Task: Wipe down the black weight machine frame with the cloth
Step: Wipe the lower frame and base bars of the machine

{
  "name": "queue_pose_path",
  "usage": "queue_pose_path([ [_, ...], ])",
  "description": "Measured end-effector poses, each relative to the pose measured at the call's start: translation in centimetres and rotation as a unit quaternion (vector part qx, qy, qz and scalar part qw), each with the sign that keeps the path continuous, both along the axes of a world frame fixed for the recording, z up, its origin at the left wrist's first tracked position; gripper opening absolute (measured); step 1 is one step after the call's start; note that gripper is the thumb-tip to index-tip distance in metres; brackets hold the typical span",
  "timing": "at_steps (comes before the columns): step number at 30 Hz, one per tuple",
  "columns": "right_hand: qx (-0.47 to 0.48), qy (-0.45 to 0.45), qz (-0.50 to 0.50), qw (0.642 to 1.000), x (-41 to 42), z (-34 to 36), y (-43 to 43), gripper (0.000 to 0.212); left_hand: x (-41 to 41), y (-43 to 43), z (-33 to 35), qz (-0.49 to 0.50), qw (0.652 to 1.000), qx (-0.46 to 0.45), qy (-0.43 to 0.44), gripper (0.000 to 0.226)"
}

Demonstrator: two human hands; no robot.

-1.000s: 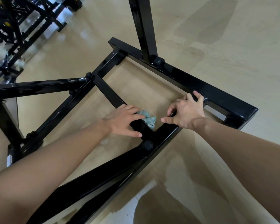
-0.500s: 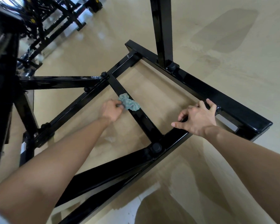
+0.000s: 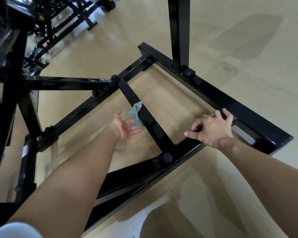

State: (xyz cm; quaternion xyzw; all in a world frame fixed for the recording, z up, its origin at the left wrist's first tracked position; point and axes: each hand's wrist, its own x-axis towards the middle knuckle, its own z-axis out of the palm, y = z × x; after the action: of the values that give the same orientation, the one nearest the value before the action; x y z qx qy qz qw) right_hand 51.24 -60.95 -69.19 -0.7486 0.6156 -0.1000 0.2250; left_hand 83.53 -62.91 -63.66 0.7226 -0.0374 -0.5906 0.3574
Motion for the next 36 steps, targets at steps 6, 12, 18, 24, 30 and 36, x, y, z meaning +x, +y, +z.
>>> queue_pose_path([
  [6,-0.001,0.012,0.008,1.0,0.0,0.1,0.1,0.044,-1.1,2.1,-1.9,-0.015,0.996,0.051,0.069,0.083],
  [12,-0.003,0.013,0.011,1.0,-0.1,-0.1,0.3,0.044,-0.3,0.1,-0.6,0.043,0.998,-0.038,0.018,0.067],
  [18,-0.006,0.014,0.01,1.0,0.1,-0.1,0.0,0.044,0.8,-2.4,0.2,0.075,0.992,-0.103,0.004,0.065],
  [24,0.009,0.008,0.009,1.0,0.0,0.1,0.1,0.042,-2.1,0.1,0.8,-0.062,0.995,0.019,-0.072,0.051],
  [30,0.023,0.017,0.017,0.999,0.0,0.4,0.0,0.044,-5.6,3.4,2.0,-0.223,0.961,0.12,-0.113,0.057],
  [36,0.057,0.047,0.052,0.996,-0.4,0.8,0.1,0.044,-9.2,6.1,4.7,-0.286,0.936,0.1,-0.177,0.053],
])
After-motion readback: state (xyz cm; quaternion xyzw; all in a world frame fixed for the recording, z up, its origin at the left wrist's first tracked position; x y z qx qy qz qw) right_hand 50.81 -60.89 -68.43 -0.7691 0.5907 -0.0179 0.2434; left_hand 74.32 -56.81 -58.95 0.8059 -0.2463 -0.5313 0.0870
